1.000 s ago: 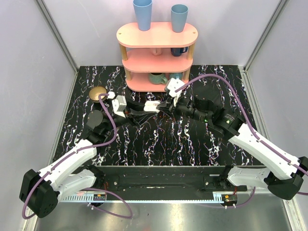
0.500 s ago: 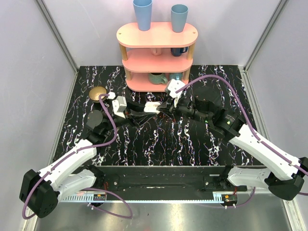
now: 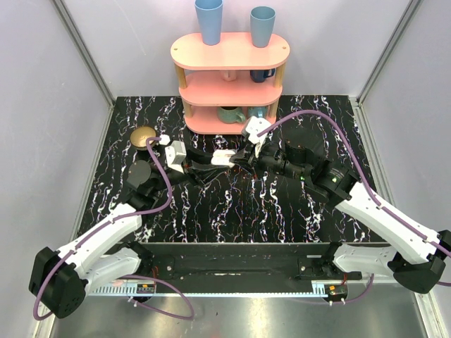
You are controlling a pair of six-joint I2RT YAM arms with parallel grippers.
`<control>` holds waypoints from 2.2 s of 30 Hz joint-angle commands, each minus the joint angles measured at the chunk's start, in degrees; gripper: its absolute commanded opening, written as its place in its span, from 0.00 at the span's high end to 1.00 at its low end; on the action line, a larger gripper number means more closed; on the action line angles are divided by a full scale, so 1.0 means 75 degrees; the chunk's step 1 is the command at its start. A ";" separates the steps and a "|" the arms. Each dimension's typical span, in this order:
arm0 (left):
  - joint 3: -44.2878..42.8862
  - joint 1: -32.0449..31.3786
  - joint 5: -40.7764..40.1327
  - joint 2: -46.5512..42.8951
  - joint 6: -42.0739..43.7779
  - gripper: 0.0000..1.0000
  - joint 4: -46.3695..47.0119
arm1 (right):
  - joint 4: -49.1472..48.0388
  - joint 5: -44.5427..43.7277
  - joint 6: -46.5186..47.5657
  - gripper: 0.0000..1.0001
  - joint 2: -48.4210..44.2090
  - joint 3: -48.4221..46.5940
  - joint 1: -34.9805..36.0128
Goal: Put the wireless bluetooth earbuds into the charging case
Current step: Adjust the right earbud in the right side groove of the charging case, then adjust the left earbud in the left side groove of the charging case.
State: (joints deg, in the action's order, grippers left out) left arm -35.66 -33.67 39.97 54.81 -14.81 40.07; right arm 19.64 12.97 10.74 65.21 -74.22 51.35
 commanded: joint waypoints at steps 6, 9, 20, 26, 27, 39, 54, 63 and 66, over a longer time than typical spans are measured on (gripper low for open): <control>-0.0343 -0.0022 0.0250 0.0228 -0.0041 1.00 0.0362 | -0.0182 0.0907 -0.0050 1.00 0.0246 -0.0288 0.0243; -0.0285 -0.0034 0.0109 0.0239 -0.0181 1.00 0.0668 | -0.0076 0.1024 -0.0096 1.00 0.0364 -0.0277 0.0254; -0.0238 -0.0022 -0.0172 0.0298 -0.0369 1.00 0.1172 | 0.0228 0.1176 -0.0050 1.00 0.0469 -0.0241 0.0489; -0.0121 -0.0022 -0.0406 0.0216 -0.0416 1.00 0.1312 | 0.0405 0.1200 0.0068 1.00 0.0539 -0.0312 0.0653; -0.0120 -0.0022 -0.0453 0.0228 -0.0463 1.00 0.1336 | 0.0440 0.1212 0.0079 1.00 0.0551 -0.0335 0.0688; -0.0050 -0.0022 -0.0665 0.0204 -0.0640 1.00 0.1782 | 0.0640 0.0803 0.0056 0.75 0.0692 -0.0476 0.0852; 0.0243 -0.0034 -0.0700 -0.0171 -0.0311 1.00 0.1184 | -0.1399 -0.1201 -0.0506 0.34 -0.0585 0.0251 0.0840; 0.0348 -0.0022 -0.0712 -0.0218 -0.0100 1.00 0.1219 | -0.1997 -0.2992 -0.1955 0.34 -0.0960 0.0099 0.0829; 0.0477 -0.0022 -0.0712 -0.0264 0.0005 1.00 0.1453 | -0.1776 -0.3394 -0.2194 0.53 -0.0914 -0.0182 0.0840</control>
State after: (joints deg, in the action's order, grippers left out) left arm -32.95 -33.80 35.57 54.35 -16.73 46.19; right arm 8.71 -4.73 0.36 58.87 -72.23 57.28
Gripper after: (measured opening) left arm 0.336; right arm 0.549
